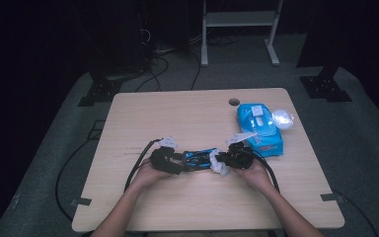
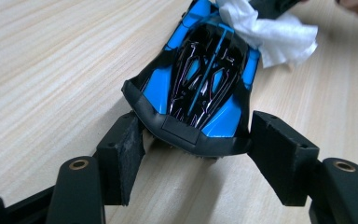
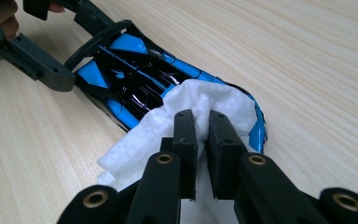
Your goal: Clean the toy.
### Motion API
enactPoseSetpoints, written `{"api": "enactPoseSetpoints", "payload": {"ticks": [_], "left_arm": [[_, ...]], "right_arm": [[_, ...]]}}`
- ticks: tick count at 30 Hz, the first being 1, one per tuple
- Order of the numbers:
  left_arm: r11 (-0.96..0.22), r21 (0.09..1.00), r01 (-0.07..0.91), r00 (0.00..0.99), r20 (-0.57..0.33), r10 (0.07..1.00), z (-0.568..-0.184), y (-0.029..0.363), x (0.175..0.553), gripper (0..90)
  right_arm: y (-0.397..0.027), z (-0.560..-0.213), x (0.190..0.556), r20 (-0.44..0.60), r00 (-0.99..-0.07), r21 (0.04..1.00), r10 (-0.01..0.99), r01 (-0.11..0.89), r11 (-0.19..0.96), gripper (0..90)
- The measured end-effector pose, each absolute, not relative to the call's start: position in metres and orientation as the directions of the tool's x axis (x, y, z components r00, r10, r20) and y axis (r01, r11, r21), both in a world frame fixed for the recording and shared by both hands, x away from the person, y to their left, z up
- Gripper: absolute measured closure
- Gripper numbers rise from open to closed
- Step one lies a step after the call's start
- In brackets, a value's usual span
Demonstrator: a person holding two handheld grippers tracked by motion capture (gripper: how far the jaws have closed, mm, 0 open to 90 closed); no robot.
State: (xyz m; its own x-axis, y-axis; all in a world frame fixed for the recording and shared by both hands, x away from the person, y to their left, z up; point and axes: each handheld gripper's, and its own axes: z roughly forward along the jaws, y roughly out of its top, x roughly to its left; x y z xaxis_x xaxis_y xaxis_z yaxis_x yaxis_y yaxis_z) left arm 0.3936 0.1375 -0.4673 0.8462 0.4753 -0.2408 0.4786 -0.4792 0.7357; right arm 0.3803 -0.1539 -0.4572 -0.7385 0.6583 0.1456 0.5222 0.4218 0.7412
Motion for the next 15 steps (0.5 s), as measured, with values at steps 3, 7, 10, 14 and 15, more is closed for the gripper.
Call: {"api": "enactPoseSetpoints", "payload": {"ticks": [3, 7, 10, 14, 15], "left_arm": [[-0.444, 0.736, 0.510, 0.831, -0.290, 0.474, -0.4683, 0.1407, 0.3980, 34.9], [-0.408, 0.735, 0.542, 0.808, -0.321, 0.495, -0.4688, 0.1405, 0.4000, 34.9], [-0.388, 0.729, 0.564, 0.793, -0.345, 0.503, -0.4700, 0.1416, 0.4024, 38.7], [-0.430, 0.733, 0.528, 0.810, -0.282, 0.514, -0.4674, 0.1357, 0.3978, 35.9], [-0.430, 0.734, 0.525, 0.811, -0.278, 0.515, -0.4673, 0.1351, 0.3973, 35.5]], "right_arm": [[-0.1527, -0.4576, 0.3799, 0.145, -0.741, 0.743, 0.656, 0.519, 0.422, 82.2], [-0.1520, -0.4577, 0.3794, 0.137, -0.743, 0.744, 0.655, 0.514, 0.427, 82.3], [-0.1517, -0.4576, 0.3790, 0.133, -0.744, 0.744, 0.655, 0.512, 0.430, 82.3], [-0.1515, -0.4579, 0.3789, 0.131, -0.746, 0.745, 0.653, 0.508, 0.431, 82.3], [-0.1514, -0.4579, 0.3789, 0.131, -0.746, 0.745, 0.653, 0.508, 0.431, 82.3]]}}
